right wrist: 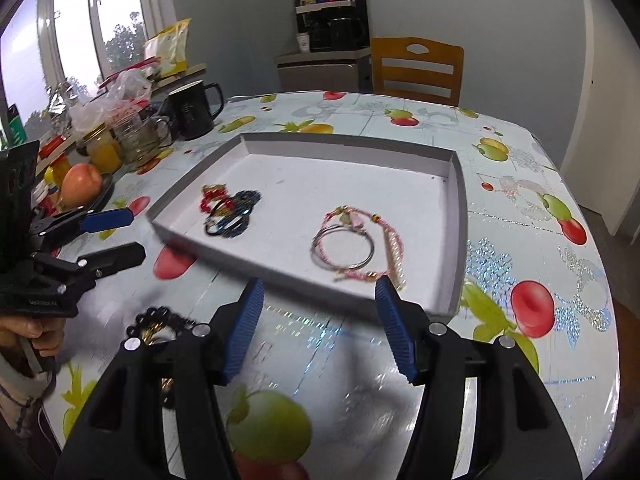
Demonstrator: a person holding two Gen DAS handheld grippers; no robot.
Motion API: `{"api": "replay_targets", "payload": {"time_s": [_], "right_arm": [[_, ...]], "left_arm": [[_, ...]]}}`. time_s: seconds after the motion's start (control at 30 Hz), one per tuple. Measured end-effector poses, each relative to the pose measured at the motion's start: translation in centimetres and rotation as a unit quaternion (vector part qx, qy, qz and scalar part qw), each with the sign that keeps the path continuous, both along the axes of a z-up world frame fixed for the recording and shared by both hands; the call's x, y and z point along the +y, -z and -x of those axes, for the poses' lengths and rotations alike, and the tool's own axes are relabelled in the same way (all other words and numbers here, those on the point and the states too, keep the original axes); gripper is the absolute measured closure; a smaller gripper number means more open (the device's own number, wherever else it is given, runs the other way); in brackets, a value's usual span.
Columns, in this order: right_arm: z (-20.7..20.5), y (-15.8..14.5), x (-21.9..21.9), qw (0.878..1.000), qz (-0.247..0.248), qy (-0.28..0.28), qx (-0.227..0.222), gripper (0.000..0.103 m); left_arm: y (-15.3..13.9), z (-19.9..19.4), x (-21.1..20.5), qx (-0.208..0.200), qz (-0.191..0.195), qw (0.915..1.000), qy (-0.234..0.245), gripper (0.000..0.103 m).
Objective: Organize jewelry
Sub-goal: 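Lower blue beaded bracelet into tray with left tool while right tool lowers silver bangle, then close the right tool on the large black bead bracelet and lift it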
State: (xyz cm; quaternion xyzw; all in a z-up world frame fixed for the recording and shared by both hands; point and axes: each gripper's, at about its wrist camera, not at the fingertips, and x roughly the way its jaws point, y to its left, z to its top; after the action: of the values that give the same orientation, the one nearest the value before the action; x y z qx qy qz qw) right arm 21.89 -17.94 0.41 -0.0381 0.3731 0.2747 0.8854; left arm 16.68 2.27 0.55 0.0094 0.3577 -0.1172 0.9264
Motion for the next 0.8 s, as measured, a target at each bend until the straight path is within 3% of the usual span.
{"api": "replay_targets", "payload": {"time_s": [0.17,0.57,0.73,0.8], "right_arm": [[1.3,0.3,0.4,1.0,-0.005,-0.014,0.006,0.045],[2.7,0.8,0.4,0.999,-0.022,-0.023,0.015,0.045],[3.1,0.9,0.6,0.999,-0.022,-0.029,0.016,0.045],[3.3,0.9,0.7,0.999,-0.022,-0.031,0.016,0.045]], "left_arm": [[1.0,1.0,-1.3,0.007,-0.01,0.9995,0.029,0.024],[3.1,0.5,-3.1,0.07,-0.006,0.994,0.085,0.068],[3.0,0.9,-3.1,0.062,0.001,0.9943,0.087,0.086],[2.8,1.1,-3.0,0.055,0.004,0.9948,0.086,0.088]]}}
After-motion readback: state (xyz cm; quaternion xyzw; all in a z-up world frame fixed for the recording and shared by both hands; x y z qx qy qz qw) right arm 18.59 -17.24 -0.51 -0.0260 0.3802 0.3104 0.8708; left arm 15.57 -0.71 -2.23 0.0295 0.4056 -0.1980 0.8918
